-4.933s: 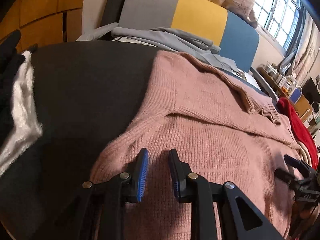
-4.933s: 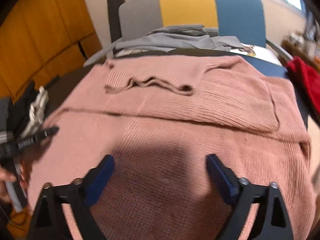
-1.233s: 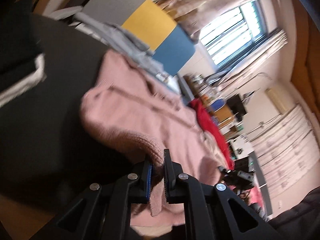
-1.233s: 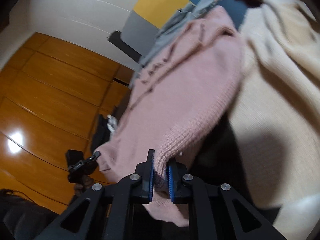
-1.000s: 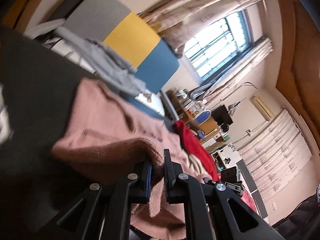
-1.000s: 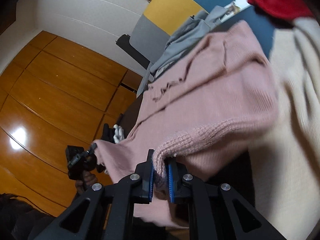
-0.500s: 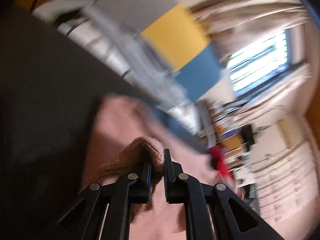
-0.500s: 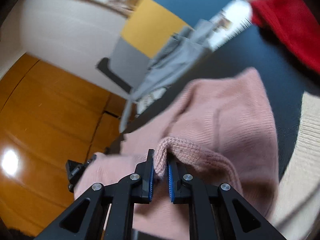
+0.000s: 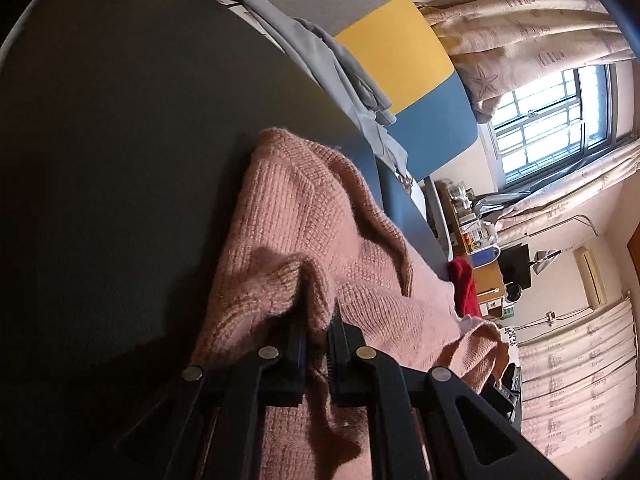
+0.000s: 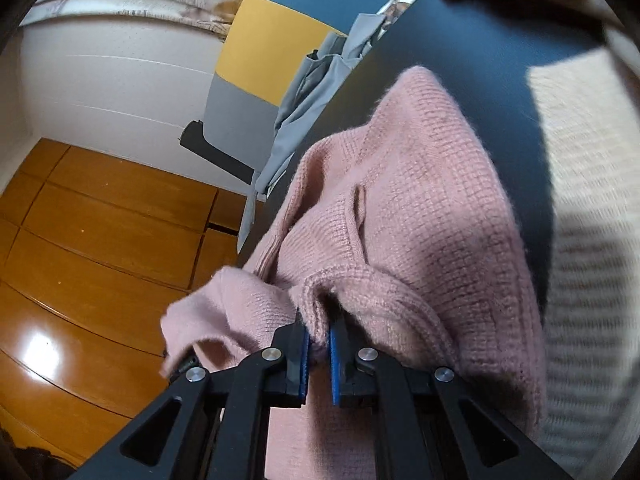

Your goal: Fold clothes

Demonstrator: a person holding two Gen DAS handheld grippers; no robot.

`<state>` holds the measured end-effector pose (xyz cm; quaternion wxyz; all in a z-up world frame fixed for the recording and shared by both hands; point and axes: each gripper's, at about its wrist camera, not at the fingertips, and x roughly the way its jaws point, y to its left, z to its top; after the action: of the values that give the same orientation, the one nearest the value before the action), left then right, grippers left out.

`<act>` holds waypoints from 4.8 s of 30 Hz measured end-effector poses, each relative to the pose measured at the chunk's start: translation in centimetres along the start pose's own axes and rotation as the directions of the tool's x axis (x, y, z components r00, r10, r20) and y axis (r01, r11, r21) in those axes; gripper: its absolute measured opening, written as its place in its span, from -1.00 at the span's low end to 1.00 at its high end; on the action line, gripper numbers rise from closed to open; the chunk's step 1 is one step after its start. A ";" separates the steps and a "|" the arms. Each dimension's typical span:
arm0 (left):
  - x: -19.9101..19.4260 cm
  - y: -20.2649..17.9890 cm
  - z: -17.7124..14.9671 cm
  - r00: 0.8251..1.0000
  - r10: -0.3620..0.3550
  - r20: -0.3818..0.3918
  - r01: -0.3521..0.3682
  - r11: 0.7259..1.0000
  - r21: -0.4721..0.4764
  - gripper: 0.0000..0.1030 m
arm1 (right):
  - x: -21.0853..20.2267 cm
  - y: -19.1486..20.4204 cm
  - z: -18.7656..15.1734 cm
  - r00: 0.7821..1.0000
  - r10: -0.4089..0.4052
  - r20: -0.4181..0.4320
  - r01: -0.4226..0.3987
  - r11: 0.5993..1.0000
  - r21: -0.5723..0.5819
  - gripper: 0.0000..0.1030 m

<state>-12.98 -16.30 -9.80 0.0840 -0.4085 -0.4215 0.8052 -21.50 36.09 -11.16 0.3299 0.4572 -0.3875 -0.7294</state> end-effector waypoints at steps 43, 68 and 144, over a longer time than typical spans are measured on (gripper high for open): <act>-7.1 0.8 2.5 0.997 0.018 0.081 -0.011 0.995 -0.095 -0.61 | -1.3 6.8 5.9 0.982 -0.159 0.099 0.177 0.961 -0.210 0.35; -4.9 -2.1 -4.0 0.986 0.165 -0.040 -0.153 0.966 0.206 -0.60 | 6.0 7.2 7.6 0.725 -0.666 0.177 0.639 0.554 -0.533 -0.77; 2.6 -20.4 -11.6 0.989 0.144 0.027 -0.120 0.691 0.712 -0.65 | 3.2 9.4 -0.3 0.869 -0.465 0.170 0.480 0.706 -0.521 0.27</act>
<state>-10.48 4.89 0.36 0.1837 -0.3862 -0.0459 0.9028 -21.21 28.83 -4.41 0.2434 0.4176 -0.0367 -0.8746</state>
